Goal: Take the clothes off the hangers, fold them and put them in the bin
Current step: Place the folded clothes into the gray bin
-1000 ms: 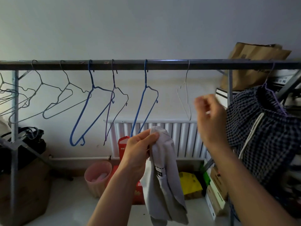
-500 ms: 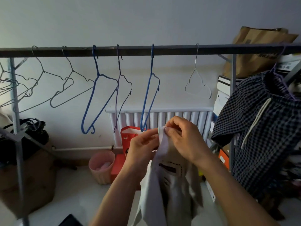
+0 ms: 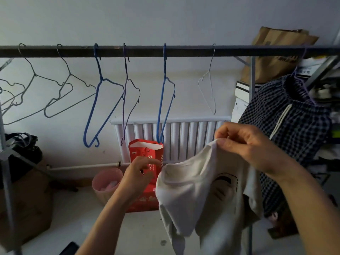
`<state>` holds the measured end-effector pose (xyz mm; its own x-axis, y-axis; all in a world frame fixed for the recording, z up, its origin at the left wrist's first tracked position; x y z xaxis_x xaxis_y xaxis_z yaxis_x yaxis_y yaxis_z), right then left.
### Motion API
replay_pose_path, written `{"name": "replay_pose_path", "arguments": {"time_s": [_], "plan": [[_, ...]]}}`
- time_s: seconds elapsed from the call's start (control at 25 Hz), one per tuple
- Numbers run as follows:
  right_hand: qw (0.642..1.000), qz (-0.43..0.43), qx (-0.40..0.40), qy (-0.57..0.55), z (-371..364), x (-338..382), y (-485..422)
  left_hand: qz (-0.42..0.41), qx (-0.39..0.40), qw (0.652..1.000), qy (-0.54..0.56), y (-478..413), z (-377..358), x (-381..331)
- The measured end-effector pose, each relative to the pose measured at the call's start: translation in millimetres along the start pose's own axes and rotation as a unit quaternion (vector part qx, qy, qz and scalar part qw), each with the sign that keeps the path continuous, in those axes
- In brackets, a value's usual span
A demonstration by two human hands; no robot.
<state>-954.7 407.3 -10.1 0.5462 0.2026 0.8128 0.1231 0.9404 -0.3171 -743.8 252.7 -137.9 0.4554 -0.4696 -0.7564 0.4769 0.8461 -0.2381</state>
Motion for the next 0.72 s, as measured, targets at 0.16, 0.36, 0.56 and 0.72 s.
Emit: {"name": "replay_pose_path", "arguments": {"time_s": [0.16,0.36,0.56,0.72], "plan": [[0.999,0.005,0.029,-0.014,5,8,4,-0.057,0.153,0.981,0.109,3,-19,-36],[0.999,0.023,0.041,-0.004,3,19,1,-0.093,0.275,0.933,0.212,17,-84,-67],[1.000,0.018,-0.006,0.000,30,12,12,-0.018,0.109,0.978,0.174,15,-67,-44],[0.998,-0.029,-0.063,-0.007,51,-16,22,0.008,0.057,0.955,0.290,10,-20,-40]]}}
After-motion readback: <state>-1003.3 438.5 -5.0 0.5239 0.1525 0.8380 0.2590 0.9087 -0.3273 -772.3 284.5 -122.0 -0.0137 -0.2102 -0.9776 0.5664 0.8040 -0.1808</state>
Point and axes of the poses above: each hand's wrist, its own y-axis away from the middle knuckle, its own z-axis out of the back of the hand, x = y × z, the point moved 6 cm from there along -y, towards the middle knuckle, and after that the axes turned 2 degrees about -y, right-handed, at the moved point
